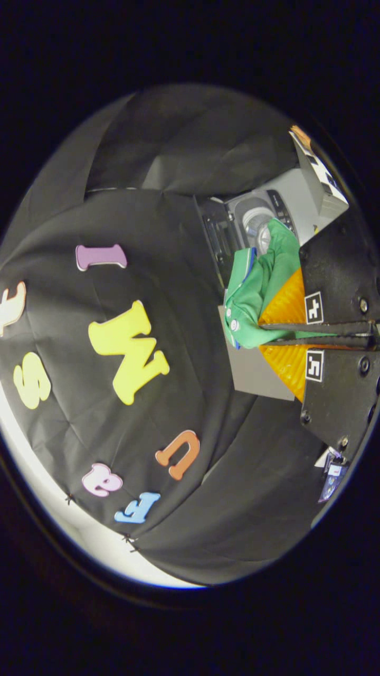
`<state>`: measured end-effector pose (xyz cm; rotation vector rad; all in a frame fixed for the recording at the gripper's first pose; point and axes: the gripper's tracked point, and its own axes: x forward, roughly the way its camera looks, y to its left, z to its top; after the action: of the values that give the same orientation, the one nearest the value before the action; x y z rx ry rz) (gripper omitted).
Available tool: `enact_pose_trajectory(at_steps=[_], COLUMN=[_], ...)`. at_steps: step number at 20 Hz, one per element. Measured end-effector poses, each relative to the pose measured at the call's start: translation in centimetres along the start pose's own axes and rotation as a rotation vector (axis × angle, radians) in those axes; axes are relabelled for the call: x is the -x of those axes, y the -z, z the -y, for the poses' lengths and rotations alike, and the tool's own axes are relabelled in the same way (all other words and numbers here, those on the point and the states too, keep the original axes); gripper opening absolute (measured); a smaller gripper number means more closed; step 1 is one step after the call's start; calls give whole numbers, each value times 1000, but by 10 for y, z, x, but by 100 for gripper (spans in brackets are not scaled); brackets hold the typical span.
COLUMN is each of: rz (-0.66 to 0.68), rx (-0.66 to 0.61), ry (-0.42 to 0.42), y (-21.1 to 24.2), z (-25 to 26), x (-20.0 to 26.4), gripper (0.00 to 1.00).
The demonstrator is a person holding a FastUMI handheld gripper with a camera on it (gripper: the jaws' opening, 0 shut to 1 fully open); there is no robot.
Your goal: Put the clothes into the washing machine and then close the washing machine lid.
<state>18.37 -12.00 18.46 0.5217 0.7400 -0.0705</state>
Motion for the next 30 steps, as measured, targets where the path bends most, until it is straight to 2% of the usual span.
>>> enact_pose_trajectory(at_steps=[5,9,16,19,23,30], rz=[3,3,-99,-140,-213,-282], rx=[-30,-28,9,60,61,41], ry=[41,62,62,58,72,71], y=[-6,-18,-23,-15,-4,18], z=[29,52,119,148,185,222], x=[4,-13,-87,-122,-162,-204], gripper=[5,5,5,5,5,5])
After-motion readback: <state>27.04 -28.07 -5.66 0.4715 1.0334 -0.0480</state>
